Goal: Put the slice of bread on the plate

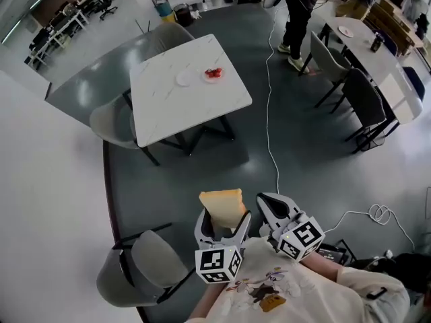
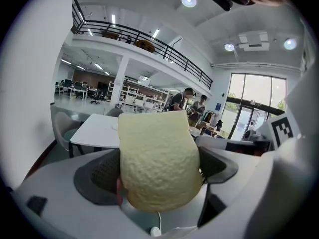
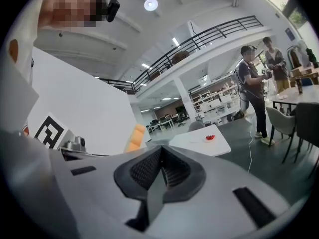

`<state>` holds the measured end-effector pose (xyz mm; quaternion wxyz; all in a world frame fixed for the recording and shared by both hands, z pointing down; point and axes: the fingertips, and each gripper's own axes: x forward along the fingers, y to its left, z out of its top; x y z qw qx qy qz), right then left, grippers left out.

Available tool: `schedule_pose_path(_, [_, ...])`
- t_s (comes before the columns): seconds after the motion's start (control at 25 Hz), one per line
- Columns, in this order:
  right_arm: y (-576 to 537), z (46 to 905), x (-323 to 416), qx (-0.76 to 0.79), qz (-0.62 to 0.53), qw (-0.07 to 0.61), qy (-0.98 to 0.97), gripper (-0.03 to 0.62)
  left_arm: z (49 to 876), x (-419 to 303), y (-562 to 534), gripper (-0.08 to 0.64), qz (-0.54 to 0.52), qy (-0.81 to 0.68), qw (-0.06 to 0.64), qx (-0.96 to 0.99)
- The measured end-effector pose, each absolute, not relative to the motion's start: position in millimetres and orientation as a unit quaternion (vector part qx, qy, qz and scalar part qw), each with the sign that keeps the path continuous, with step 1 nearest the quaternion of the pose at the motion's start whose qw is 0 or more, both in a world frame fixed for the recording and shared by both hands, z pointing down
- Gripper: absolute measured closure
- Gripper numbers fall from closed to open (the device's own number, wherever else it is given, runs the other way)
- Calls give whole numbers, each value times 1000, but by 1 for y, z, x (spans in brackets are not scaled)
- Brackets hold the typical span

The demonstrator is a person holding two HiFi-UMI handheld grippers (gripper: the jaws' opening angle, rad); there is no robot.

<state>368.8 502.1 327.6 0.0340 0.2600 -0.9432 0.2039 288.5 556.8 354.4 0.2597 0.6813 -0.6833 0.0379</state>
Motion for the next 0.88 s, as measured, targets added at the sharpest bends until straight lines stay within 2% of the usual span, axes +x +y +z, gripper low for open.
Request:
schedule_pose_path(0.68, [540,340,302,270,240,16,-933,588,382,226,598,54,21,-669,291,684])
schedule_pose_path(0.88, [514,351,291,278,238,23,-930,588,388,214,574,54,26,-663,297,686])
